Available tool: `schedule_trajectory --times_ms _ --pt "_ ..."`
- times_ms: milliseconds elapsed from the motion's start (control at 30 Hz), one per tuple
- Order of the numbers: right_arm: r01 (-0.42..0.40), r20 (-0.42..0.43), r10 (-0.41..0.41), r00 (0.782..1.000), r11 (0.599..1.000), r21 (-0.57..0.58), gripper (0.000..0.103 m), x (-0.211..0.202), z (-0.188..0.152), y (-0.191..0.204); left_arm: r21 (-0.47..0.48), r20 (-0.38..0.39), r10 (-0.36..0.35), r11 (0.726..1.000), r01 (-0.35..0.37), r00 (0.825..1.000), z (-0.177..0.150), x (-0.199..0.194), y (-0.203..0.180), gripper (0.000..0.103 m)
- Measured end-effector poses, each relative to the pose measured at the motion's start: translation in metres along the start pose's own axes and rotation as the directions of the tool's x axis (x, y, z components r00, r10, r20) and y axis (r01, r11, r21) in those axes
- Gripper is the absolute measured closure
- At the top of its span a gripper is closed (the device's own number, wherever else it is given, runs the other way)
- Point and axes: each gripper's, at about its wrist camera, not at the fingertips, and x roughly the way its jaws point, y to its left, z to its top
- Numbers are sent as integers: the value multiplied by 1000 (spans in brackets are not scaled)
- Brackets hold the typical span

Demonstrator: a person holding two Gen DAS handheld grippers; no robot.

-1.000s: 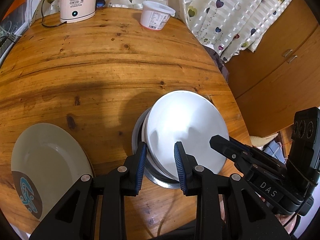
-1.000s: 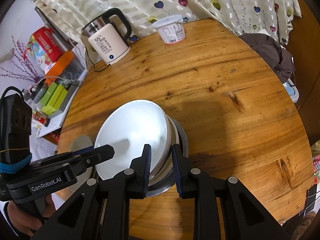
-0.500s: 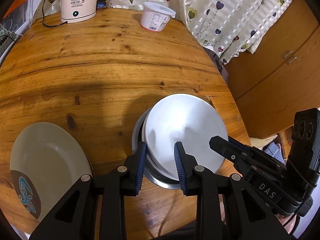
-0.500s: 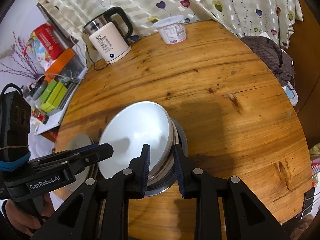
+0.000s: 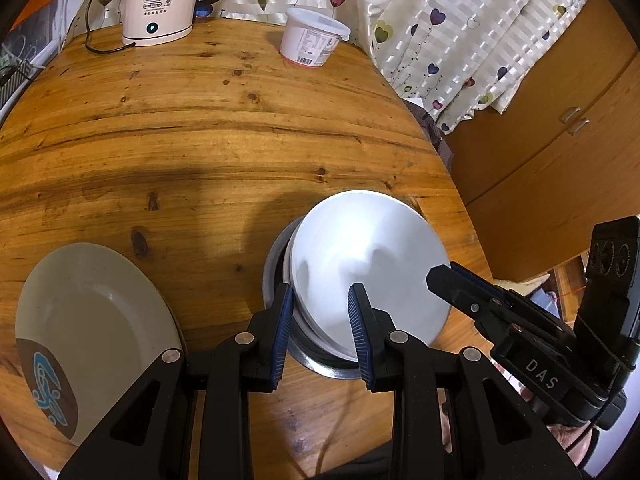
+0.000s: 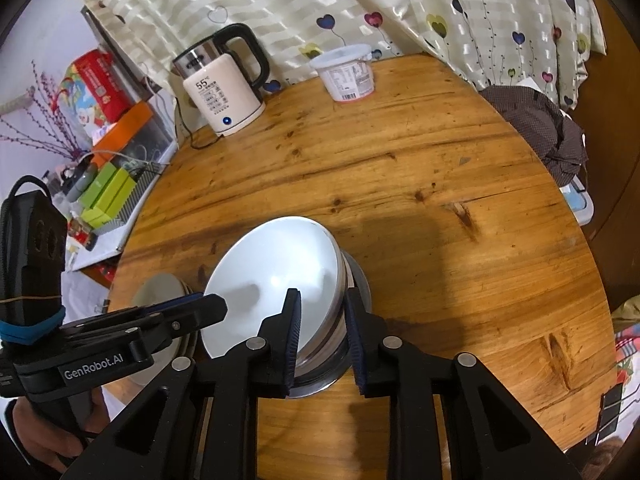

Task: Organize plates and bowls
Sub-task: 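Lower the white bowl into the steel bowl onto the other white bowl, then lift the steel bowl with its nested white bowls using both tools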

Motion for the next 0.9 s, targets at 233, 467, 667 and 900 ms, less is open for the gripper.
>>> schedule_trajectory --times_ms 233,467,667,900 --pt "-8 -7 8 1000 1000 18 89 3 0 -5 2 13 -7 1000 7 1000 0 -3 -1 73" --pt "-10 -14 10 1000 1000 21 89 5 -1 -6 3 20 -12 1000 12 1000 -1 -5 -2 73" --pt "-14 -14 14 1000 1000 25 89 5 -2 -6 3 21 -14 1000 14 1000 -1 -5 -2 73" --pt "-40 -2 40 999 999 33 88 0 -4 -9 8 46 -32 999 32 998 -2 -9 -1 73"
